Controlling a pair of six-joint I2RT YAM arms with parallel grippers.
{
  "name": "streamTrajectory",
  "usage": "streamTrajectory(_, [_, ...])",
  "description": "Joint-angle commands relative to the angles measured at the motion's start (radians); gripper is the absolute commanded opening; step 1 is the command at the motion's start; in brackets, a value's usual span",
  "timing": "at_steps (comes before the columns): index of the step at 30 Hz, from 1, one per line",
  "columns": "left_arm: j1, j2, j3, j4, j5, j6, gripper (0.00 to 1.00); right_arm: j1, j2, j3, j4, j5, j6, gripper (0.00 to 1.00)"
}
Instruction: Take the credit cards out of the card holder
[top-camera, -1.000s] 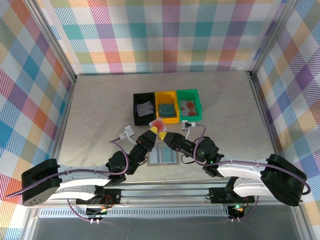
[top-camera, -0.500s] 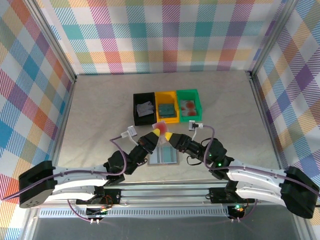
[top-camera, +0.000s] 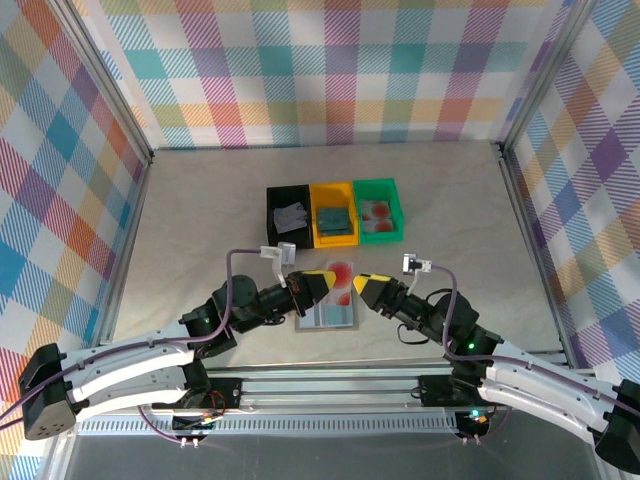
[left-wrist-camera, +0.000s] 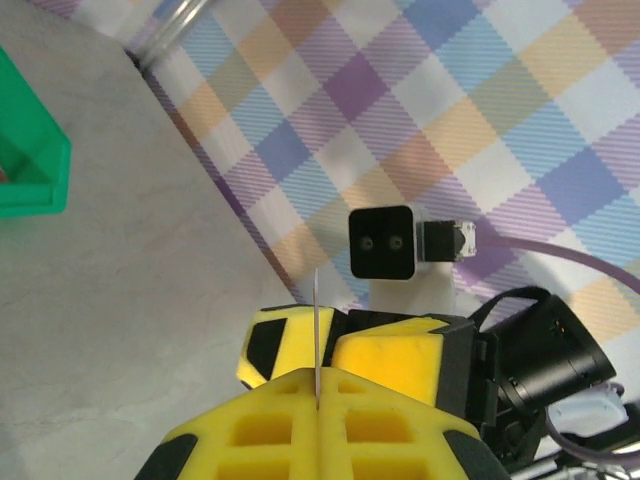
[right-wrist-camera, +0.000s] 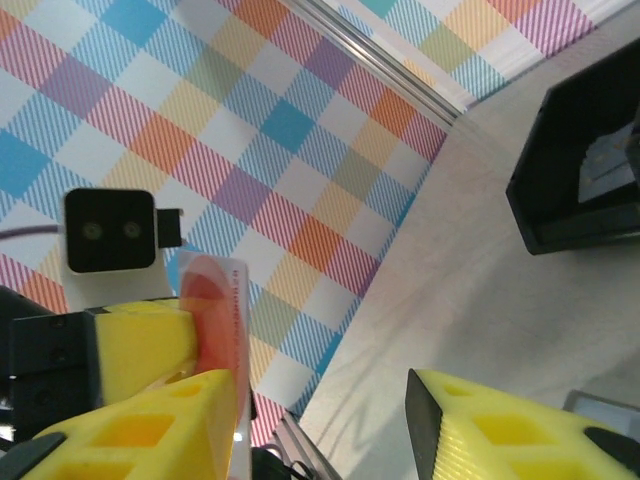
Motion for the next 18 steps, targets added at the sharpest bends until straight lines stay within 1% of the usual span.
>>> streamTrajectory(1, [0.018,0.008,0.041,-0.022,0.080,0.036,0.00,-0.005,-0.023,0.006,-0.026,-0.019,-0.034,0.48])
streamTrajectory(8, [0.031,0.028,0.041,-0.001,0.095,0.024,0.00,-0.004,-0.023,0.013,-0.027,-0.027,-0.042,0.48])
streamTrajectory(15, [0.040,0.019,0.038,-0.011,0.101,0.019,0.00,-0.006,-0.020,0.021,-0.026,-0.041,-0.053,0.48])
streamTrajectory(18, [0.042,0.020,0.040,-0.019,0.122,0.021,0.00,-0.006,-0.019,0.024,-0.023,-0.050,-0.057,0.48])
